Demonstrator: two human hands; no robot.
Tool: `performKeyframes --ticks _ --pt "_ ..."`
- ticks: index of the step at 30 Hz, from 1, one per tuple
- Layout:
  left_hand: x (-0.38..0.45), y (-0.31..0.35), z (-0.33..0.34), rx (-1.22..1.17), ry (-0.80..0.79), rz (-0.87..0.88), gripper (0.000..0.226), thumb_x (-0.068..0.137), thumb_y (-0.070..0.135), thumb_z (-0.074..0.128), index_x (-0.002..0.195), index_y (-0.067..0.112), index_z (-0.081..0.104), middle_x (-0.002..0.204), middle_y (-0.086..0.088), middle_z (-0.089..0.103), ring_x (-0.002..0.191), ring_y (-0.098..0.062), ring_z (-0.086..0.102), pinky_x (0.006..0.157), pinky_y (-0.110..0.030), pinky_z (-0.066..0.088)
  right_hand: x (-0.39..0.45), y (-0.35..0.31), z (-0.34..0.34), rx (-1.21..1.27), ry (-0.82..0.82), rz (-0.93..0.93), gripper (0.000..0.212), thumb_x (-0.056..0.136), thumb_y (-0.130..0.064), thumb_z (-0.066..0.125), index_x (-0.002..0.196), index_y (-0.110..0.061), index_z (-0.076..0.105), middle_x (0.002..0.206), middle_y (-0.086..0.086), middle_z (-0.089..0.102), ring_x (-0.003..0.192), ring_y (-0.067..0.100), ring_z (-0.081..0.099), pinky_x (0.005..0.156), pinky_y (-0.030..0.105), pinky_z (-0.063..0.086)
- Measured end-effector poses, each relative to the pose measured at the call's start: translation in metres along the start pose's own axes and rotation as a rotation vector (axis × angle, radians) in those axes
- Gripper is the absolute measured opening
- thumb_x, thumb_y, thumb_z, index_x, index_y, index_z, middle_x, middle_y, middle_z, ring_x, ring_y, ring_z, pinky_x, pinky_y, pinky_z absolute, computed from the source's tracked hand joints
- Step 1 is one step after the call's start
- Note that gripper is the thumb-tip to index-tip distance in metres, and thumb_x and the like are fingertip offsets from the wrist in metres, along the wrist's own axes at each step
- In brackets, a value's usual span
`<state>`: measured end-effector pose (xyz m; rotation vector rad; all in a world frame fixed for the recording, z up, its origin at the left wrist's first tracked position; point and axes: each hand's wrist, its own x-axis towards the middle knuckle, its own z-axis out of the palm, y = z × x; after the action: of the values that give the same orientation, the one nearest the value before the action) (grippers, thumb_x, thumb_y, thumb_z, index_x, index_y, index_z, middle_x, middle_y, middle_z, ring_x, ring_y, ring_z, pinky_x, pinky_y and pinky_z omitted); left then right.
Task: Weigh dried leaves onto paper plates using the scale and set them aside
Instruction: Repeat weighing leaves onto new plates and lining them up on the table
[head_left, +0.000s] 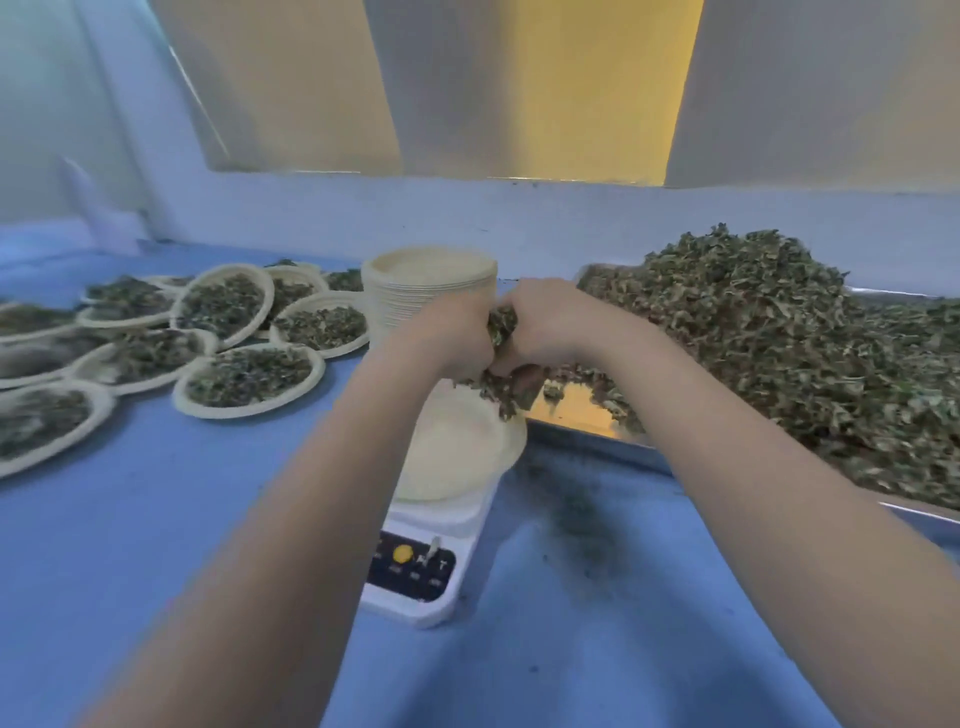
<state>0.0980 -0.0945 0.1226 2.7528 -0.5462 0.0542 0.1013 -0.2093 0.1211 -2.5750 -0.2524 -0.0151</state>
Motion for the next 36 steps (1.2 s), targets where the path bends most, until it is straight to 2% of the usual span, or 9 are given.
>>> performKeyframes --ticks 5,8,11,15,18,22,28,33,36 --pt "-0.020 -0.052 -0.009 -0.030 -0.116 -0.100 0.034 0.079 0.006 0.070 0.109 0.001 0.057 0.111 -0.016 0.064 0.100 -0.030 0.061 0.077 -0.034 0.047 0.016 -0.029 0.034 -0.037 -0.151 -0.017 0.027 0.075 -0.006 0.073 0.101 -0.008 0.068 0.085 0.010 0.070 0.052 0.009 0.066 0.057 0.027 0.059" --pt "-0.026 -0.076 -0.011 -0.165 -0.193 -0.123 0.075 0.077 0.014 0.076 0.141 0.015 0.038 0.140 -0.008 0.046 0.117 -0.025 0.052 0.087 -0.033 0.045 0.015 -0.030 0.032 -0.168 -0.273 -0.019 0.066 0.070 -0.025 0.082 0.128 -0.033 0.052 0.101 -0.002 0.061 0.070 0.009 0.066 0.062 0.025 0.056" --pt "-0.031 -0.094 -0.015 -0.420 -0.210 -0.097 0.082 0.078 0.009 0.074 0.146 0.028 0.031 0.149 0.002 0.035 0.122 -0.019 0.047 0.082 -0.028 0.041 0.009 -0.029 0.026 -0.130 -0.261 -0.062 0.082 0.066 -0.040 0.084 0.136 -0.044 0.041 0.119 -0.011 0.054 0.084 0.005 0.066 0.063 0.016 0.054" --pt "-0.031 -0.106 -0.009 -0.474 -0.113 -0.051 0.060 0.081 -0.001 0.065 0.132 0.027 0.051 0.139 0.004 0.047 0.112 -0.015 0.055 0.085 -0.029 0.047 0.006 -0.029 0.030 -0.109 -0.180 -0.114 0.065 0.069 -0.042 0.081 0.125 -0.052 0.049 0.119 -0.016 0.055 0.092 0.007 0.063 0.074 0.031 0.056" --pt "-0.027 -0.110 0.001 -0.542 0.030 -0.062 0.041 0.084 -0.004 0.053 0.113 0.024 0.062 0.121 0.000 0.061 0.095 -0.014 0.060 0.083 -0.032 0.052 0.007 -0.027 0.038 -0.013 -0.100 -0.176 0.039 0.076 -0.038 0.075 0.108 -0.053 0.058 0.110 -0.017 0.062 0.090 0.002 0.063 0.074 0.021 0.050" --pt "-0.022 -0.107 0.011 -0.579 0.144 -0.061 0.035 0.082 0.002 0.053 0.084 0.035 0.065 0.101 0.005 0.068 0.100 -0.015 0.061 0.087 -0.035 0.052 0.011 -0.018 0.050 0.078 0.013 -0.204 0.024 0.079 -0.036 0.073 0.100 -0.046 0.066 0.095 -0.019 0.066 0.087 -0.005 0.060 0.076 0.023 0.047" --pt "-0.018 -0.101 0.020 -0.632 0.207 -0.023 0.025 0.081 0.007 0.060 0.095 0.026 0.069 0.097 0.001 0.070 0.097 -0.017 0.063 0.090 -0.040 0.051 0.017 -0.014 0.050 0.123 0.085 -0.225 0.016 0.080 -0.031 0.070 0.093 -0.041 0.071 0.090 -0.017 0.067 0.079 -0.010 0.060 0.068 0.014 0.044" --pt "-0.019 -0.099 0.019 -0.642 0.204 -0.020 0.027 0.082 0.007 0.057 0.087 0.032 0.067 0.096 0.003 0.069 0.095 -0.015 0.064 0.085 -0.036 0.053 0.014 -0.007 0.045 0.142 0.038 -0.208 0.016 0.081 -0.032 0.070 0.093 -0.043 0.070 0.082 -0.021 0.069 0.071 -0.014 0.059 0.049 0.009 0.041" --pt "-0.020 -0.099 0.020 -0.652 0.207 -0.013 0.028 0.083 0.006 0.056 0.089 0.030 0.068 0.094 0.004 0.069 0.095 -0.013 0.064 0.080 -0.029 0.051 0.013 -0.003 0.041 0.132 0.023 -0.189 0.015 0.082 -0.033 0.070 0.093 -0.044 0.070 0.079 -0.024 0.068 0.067 -0.010 0.062 0.049 0.016 0.047"
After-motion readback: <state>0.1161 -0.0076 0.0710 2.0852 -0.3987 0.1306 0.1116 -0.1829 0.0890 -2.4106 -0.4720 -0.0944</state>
